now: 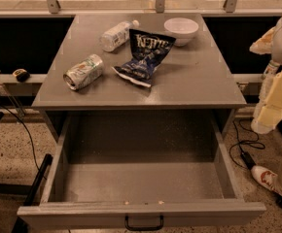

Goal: Place blue chip bag into top drawer

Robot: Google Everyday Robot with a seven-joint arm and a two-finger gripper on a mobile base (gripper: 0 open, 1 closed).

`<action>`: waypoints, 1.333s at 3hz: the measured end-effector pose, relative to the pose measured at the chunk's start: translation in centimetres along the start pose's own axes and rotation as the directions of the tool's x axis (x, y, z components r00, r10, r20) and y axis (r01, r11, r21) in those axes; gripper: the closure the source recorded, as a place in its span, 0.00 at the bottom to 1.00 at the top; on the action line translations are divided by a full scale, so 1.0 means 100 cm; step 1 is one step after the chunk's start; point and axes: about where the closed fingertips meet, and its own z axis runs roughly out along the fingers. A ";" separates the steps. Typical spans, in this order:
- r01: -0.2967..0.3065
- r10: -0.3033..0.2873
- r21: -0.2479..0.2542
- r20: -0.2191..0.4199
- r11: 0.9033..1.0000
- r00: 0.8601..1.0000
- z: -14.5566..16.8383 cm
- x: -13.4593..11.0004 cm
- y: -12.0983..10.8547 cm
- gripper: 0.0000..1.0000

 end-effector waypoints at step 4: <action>-0.063 0.070 -0.033 0.282 0.997 0.957 0.073 -0.078 -0.105 0.00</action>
Offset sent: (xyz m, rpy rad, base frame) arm 0.0623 0.0190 -0.0299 0.2097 -0.0214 0.0322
